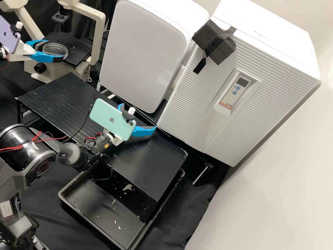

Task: Place the petri dish on the microscope

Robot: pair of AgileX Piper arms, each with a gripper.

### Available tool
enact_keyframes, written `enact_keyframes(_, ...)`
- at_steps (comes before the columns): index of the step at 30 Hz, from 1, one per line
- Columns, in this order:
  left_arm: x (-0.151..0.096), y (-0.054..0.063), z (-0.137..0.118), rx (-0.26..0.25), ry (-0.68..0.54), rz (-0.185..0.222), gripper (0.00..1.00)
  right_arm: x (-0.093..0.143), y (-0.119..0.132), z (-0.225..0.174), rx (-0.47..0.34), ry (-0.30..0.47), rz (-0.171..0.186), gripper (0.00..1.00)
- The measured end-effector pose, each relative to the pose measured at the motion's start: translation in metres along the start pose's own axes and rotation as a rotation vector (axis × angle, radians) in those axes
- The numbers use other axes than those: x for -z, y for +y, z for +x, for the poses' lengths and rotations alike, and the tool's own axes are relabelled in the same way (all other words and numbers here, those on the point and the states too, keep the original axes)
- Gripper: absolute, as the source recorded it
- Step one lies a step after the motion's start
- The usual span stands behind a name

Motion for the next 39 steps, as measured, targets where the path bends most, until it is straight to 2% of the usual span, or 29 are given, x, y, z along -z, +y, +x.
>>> enact_keyframes(7,0.007,0.004,0.020,-0.011,0.038,0.002,0.00,0.000,0.000,0.000,0.000,0.000,0.000,1.00)
enact_keyframes(14,0.020,0.016,0.042,-0.008,0.089,0.001,0.00,0.000,0.000,0.000,0.000,0.000,0.000,1.00)
enact_keyframes(19,0.024,0.020,0.054,-0.006,0.100,0.002,0.00,0.000,0.000,0.000,0.000,0.000,0.000,1.00)
enact_keyframes(24,0.025,0.018,0.058,-0.004,0.098,-0.028,0.00,0.000,0.000,0.000,0.000,0.000,0.000,1.00)
enact_keyframes(28,0.025,0.018,0.059,-0.010,0.090,-0.081,0.00,0.000,0.000,0.000,0.000,0.000,0.000,1.00)
enact_keyframes(32,0.024,0.018,0.059,-0.019,0.084,-0.114,0.00,0.000,0.000,0.000,0.000,0.000,0.000,1.00)
enact_keyframes(39,0.021,0.013,0.062,-0.009,0.074,-0.116,0.00,0.000,0.000,0.000,0.000,0.000,0.000,1.00)
